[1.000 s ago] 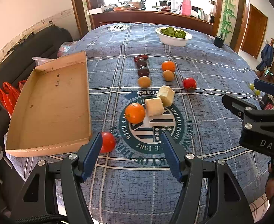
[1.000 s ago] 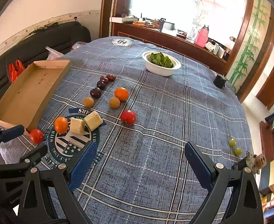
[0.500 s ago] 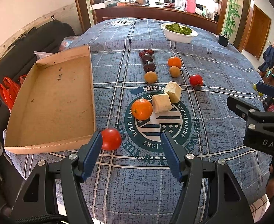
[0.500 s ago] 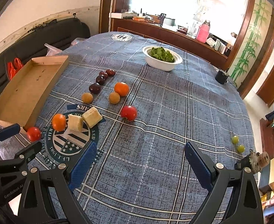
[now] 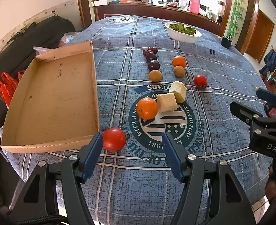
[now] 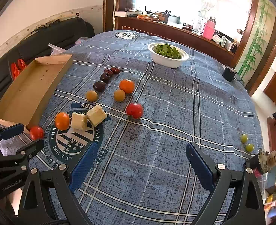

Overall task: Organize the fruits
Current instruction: 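Close the left tool on the red tomato while the right tool approaches another tomato, then grasp a second red tomato with the right tool while the left tool lifts its tomato, then carry both held red tomatoes over the cardboard tray with both tools, then open both tools to drop the tomatoes into the tray, then withdraw, then grasp a tangerine with the left tool while the right tool grasps another tangerine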

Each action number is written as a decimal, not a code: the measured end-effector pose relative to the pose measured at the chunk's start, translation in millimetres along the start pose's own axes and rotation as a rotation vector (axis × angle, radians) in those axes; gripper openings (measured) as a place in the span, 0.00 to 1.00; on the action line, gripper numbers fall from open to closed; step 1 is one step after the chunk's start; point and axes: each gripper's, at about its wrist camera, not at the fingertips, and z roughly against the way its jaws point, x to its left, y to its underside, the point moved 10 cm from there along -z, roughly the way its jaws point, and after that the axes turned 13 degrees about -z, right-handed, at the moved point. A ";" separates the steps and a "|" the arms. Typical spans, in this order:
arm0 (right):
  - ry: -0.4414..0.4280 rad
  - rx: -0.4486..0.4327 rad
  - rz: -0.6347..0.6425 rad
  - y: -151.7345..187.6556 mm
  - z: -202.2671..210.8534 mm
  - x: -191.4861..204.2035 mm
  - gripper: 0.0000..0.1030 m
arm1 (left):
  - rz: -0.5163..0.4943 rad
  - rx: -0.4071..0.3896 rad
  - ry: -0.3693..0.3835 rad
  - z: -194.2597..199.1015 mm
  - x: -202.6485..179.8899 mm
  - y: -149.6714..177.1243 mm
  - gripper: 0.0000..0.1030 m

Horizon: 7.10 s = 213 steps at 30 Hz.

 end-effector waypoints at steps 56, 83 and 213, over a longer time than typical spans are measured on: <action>-0.173 0.125 -0.107 -34.6 -115.5 11.4 0.32 | -0.002 0.031 0.067 -43.2 18.5 10.4 0.32; -0.351 0.040 -0.034 -24.6 -4.9 69.5 0.31 | 0.034 -0.074 -0.083 22.2 56.6 -7.8 0.32; -0.395 0.085 -0.101 -8.9 -3.2 53.4 0.64 | 0.049 0.004 -0.095 22.8 60.3 -14.2 0.46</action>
